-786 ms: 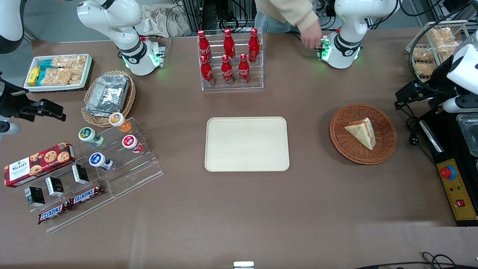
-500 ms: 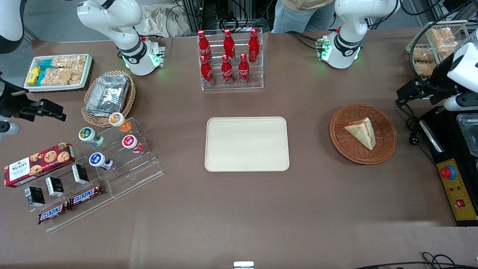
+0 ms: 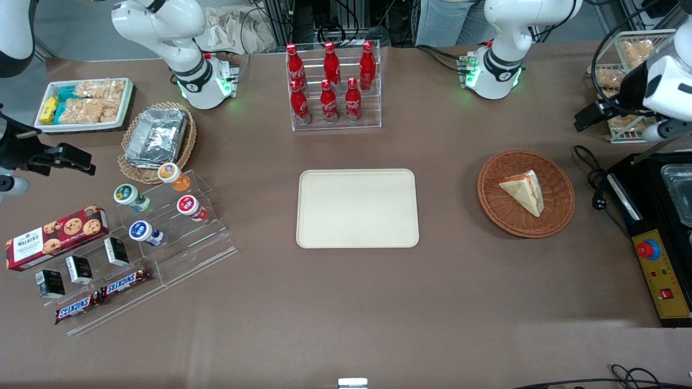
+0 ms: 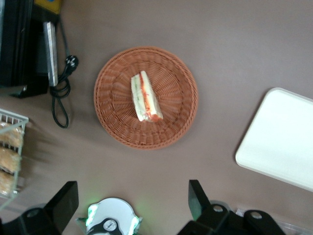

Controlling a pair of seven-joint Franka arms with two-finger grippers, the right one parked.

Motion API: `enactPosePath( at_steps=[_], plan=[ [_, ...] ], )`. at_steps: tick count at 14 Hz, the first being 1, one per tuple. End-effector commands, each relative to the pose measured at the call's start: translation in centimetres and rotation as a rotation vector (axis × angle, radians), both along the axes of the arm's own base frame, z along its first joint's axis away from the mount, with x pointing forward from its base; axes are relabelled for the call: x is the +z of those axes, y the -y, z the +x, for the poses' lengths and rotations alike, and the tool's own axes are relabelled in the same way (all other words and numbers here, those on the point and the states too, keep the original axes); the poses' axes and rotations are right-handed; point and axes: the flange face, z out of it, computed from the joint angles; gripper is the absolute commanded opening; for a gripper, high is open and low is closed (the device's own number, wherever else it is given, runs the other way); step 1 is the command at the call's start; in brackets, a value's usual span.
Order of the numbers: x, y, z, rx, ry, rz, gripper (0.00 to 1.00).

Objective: Place sandwich from basket to tray
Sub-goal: 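Move the left gripper over the wicker basket above the wrapped sandwich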

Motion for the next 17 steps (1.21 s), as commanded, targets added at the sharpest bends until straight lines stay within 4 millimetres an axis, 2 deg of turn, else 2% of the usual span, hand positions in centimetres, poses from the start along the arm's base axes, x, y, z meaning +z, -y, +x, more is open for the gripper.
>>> enactPosePath(
  at_steps=[1, 3, 6, 8, 13, 15, 17],
  plan=[
    [-4.1, 1.5, -4.3, 0.211, 0.084, 0.048, 1.00],
    [-4.7, 2.4, -4.1, 0.308, 0.089, 0.059, 1.00],
    [-5.3, 2.3, -4.1, 0.308, 0.079, 0.063, 1.00],
    [-6.9, 1.9, -3.8, 0.308, 0.070, 0.073, 1.00],
    [-15.4, 0.2, -2.7, 0.326, 0.075, 0.073, 1.00],
    [-19.0, -0.8, -1.7, 0.337, 0.057, 0.069, 1.00],
    [-21.8, -0.9, -0.8, 0.336, 0.059, 0.061, 1.00]
  ],
)
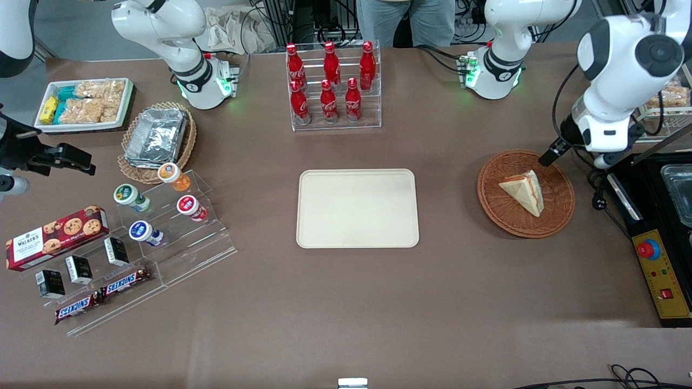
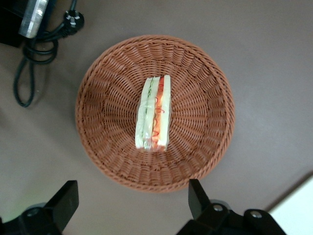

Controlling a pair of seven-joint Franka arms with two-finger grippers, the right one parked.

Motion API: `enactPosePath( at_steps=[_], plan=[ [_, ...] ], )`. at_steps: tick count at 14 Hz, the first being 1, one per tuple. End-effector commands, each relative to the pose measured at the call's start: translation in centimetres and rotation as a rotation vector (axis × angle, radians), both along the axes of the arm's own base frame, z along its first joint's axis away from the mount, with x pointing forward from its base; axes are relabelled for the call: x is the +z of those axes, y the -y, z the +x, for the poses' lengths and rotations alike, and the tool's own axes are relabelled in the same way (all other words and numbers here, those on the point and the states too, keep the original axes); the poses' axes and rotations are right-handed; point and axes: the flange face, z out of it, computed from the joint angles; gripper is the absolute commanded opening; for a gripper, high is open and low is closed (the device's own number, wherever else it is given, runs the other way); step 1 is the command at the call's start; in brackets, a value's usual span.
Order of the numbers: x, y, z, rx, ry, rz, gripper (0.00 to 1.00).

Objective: Place sandwich from basket to tray
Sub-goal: 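Move the left gripper over the wicker basket above the wrapped sandwich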

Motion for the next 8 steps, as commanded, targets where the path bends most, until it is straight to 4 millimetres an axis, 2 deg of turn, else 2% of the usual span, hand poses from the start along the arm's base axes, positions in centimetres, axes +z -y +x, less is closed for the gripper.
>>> enactPosePath(
  at_steps=[1, 3, 6, 8],
  plan=[
    [-3.8, -0.3, 0.7, 0.001, -0.003, 0.008, 1.00],
    [-6.5, -0.4, 0.1, -0.001, 0.014, 0.003, 1.00],
    [-10.4, -0.3, 0.7, 0.012, 0.015, -0.011, 1.00],
    [-12.2, -0.2, 1.0, 0.028, 0.019, -0.019, 1.00]
  ],
)
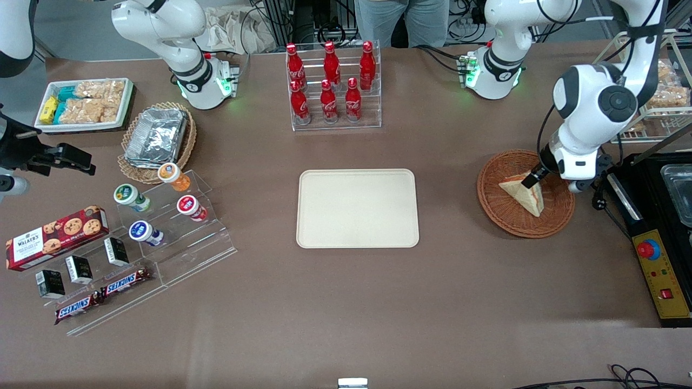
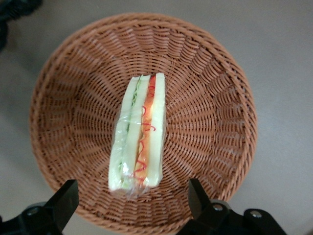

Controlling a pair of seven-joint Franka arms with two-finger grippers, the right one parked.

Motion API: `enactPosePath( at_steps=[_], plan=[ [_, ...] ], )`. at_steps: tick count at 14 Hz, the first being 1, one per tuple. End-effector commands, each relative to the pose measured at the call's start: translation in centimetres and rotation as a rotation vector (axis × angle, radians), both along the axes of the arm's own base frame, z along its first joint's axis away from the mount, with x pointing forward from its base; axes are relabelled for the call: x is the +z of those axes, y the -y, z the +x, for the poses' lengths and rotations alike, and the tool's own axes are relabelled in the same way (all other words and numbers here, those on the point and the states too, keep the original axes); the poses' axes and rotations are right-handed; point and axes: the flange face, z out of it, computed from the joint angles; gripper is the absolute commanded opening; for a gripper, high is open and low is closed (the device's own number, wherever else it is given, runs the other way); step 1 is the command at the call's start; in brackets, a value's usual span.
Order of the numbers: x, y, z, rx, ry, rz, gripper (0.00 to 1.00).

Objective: Place sandwich from basket to tray
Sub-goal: 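Lower the left gripper and close it on the wrapped sandwich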

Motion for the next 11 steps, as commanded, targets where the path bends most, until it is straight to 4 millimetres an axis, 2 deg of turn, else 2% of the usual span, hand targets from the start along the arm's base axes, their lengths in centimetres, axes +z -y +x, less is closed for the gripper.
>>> enactPosePath(
  at_steps=[1, 3, 6, 8, 9, 10, 11],
  plan=[
    [-2.5, 0.0, 0.5, 0.024, 0.009, 0.003, 1.00],
    [-4.1, 0.0, 0.8, 0.034, 0.014, -0.004, 1.00],
    [-7.8, 0.3, 1.1, 0.065, 0.027, -0.019, 1.00],
    [-8.8, 0.3, 1.1, 0.071, 0.025, -0.023, 1.00],
    [-8.7, 0.3, 1.2, 0.071, 0.028, -0.023, 0.93],
    [-8.7, 0.3, 1.2, 0.071, 0.028, -0.023, 0.71],
    [-8.7, 0.3, 1.2, 0.070, 0.028, -0.023, 0.40]
  ],
)
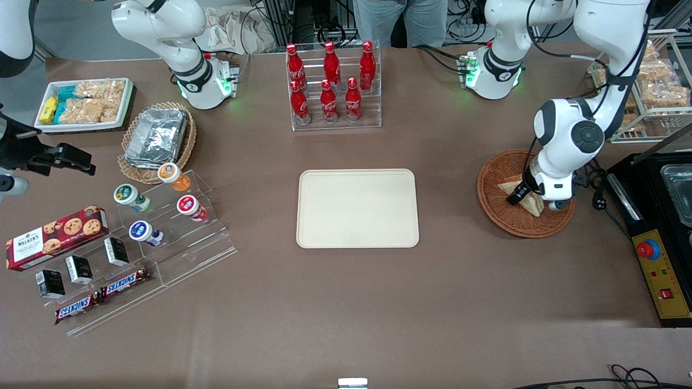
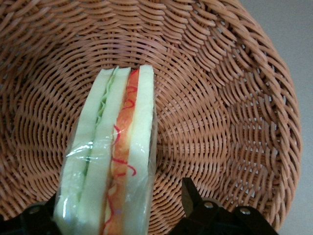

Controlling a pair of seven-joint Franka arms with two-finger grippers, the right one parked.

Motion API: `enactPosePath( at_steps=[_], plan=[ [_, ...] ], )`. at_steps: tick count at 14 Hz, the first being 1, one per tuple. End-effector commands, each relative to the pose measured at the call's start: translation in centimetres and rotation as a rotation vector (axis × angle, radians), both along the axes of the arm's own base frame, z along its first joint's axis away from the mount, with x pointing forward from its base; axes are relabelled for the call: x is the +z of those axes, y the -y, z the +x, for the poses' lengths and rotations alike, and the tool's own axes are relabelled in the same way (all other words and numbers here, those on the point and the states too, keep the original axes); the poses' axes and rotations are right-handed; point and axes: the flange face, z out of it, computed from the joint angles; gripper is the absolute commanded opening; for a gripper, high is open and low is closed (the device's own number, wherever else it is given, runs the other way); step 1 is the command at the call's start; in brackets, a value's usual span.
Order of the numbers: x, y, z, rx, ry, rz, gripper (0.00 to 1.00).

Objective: Place sandwich from basket to tray
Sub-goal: 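Lower the left gripper and close it on the wrapped sandwich, then lift the sandwich out of the basket with the left gripper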

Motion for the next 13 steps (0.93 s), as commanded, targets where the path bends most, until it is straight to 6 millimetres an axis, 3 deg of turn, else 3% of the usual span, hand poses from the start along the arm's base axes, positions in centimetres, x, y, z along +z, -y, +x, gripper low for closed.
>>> enactPosePath(
  at_steps=[1, 2, 4, 5, 8, 9, 11, 12, 13],
  plan=[
    [0.2, 0.0, 0.3, 0.015, 0.025, 0.006, 0.12],
    [0.7, 0.1, 0.5, 0.009, 0.033, 0.007, 0.00],
    [3.3, -0.1, 0.9, 0.012, 0.056, 0.015, 0.00],
    [5.8, 0.0, 1.1, 0.005, 0.056, 0.023, 0.00],
    [15.2, 1.0, 1.8, -0.037, 0.017, 0.049, 0.00],
    [19.1, 2.6, 2.5, -0.067, 0.007, 0.055, 0.00],
    [28.7, 5.2, 4.7, -0.118, -0.019, 0.048, 0.00],
    [31.7, 7.0, 5.3, -0.181, -0.056, 0.041, 0.00],
    [33.4, 8.8, 5.3, -0.249, -0.080, 0.022, 0.00]
  ],
)
